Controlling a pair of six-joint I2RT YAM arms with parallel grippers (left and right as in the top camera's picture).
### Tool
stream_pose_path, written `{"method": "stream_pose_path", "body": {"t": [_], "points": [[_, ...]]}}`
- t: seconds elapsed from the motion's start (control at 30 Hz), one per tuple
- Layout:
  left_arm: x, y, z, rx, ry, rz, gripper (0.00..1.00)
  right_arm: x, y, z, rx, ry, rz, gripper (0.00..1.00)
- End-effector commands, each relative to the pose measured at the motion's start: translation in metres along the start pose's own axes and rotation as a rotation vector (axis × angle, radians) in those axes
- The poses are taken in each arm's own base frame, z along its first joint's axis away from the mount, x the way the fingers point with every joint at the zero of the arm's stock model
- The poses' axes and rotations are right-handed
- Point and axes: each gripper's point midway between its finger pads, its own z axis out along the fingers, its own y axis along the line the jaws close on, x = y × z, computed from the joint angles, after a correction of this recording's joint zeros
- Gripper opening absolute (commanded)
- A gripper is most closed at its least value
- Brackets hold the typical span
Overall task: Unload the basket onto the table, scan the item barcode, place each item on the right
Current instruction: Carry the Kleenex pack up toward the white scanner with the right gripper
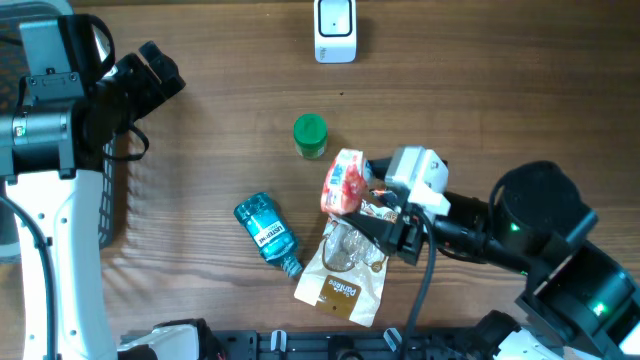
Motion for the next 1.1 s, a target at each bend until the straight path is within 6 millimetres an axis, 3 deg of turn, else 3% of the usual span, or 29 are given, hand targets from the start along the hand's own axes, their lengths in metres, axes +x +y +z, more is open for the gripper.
{"method": "stream_pose_path", "body": {"t": [0.0, 0.1, 0.17, 0.27, 0.33, 0.47, 0.6, 0.67, 0.8, 0.93, 1.07], "points": [[-0.003, 0.003, 0.001, -0.015, -0.008, 0.009, 1.00, -0.001, -0.022, 0.001, 0.124, -0.004, 0.113, 0.56], [-0.003, 0.003, 0.001, -0.015, -0.008, 0.009, 1.00, 0.007, -0.056, 0.002, 0.308, 0.000, 0.282, 0.60], [-0.003, 0.004, 0.001, -0.016, -0.008, 0.009, 1.00, 0.010, -0.071, 0.014, 0.361, -0.021, 0.417, 0.60], [-0.003, 0.003, 0.001, -0.015, -0.008, 0.009, 1.00, 0.015, -0.092, 0.048, 0.374, -0.059, 0.579, 0.59], [-0.003, 0.004, 0.001, -0.016, -0.008, 0.009, 1.00, 0.030, -0.117, 0.079, 0.381, -0.073, 0.729, 0.59], [-0.003, 0.003, 0.001, -0.015, -0.008, 0.009, 1.00, 0.035, -0.153, 0.123, 0.221, -0.171, 1.003, 0.59], [-0.003, 0.003, 0.001, -0.015, -0.008, 0.009, 1.00, 0.042, -0.199, 0.137, 0.132, -0.290, 1.233, 0.59], [-0.003, 0.004, 0.001, -0.016, -0.008, 0.009, 1.00, 0.051, -0.236, 0.142, 0.071, -0.392, 1.411, 0.59], [-0.003, 0.004, 0.001, -0.016, -0.008, 0.009, 1.00, 0.071, -0.288, 0.143, -0.015, -0.554, 1.594, 0.59], [-0.003, 0.003, 0.001, -0.015, -0.008, 0.009, 1.00, 0.096, -0.326, 0.165, -0.062, -0.616, 1.753, 0.52], [-0.003, 0.003, 0.001, -0.015, -0.008, 0.009, 1.00, 0.081, -0.358, 0.183, -0.110, -0.687, 1.740, 0.50]]}}
